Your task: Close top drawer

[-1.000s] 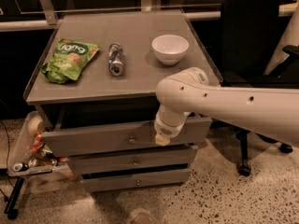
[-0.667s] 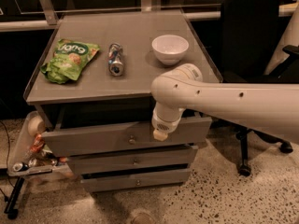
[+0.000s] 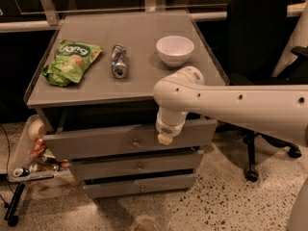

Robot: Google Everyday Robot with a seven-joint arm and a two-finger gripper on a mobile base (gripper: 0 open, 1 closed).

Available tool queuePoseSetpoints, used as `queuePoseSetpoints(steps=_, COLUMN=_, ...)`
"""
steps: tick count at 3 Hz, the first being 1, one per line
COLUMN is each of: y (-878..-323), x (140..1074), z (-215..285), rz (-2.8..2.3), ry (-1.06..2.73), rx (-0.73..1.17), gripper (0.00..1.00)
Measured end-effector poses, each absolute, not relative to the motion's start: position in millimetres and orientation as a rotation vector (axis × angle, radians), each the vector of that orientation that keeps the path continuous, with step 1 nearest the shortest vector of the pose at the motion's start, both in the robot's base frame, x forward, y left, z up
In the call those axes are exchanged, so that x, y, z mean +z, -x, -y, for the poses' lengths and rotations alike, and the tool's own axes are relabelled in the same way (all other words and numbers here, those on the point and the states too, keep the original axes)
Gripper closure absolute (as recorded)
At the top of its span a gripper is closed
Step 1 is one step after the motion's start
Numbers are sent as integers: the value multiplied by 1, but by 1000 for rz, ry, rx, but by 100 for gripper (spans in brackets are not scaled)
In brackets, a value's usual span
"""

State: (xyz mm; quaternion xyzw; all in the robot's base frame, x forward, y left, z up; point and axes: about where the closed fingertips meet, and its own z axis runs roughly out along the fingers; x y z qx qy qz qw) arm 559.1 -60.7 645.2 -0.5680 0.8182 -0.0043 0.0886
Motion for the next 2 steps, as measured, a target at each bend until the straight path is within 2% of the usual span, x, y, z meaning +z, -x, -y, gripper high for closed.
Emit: queuePoseSetpoints(steps=2, y=-559, x=645, z=61, rz=-2435, ry=1690, rx=-13, gripper=35)
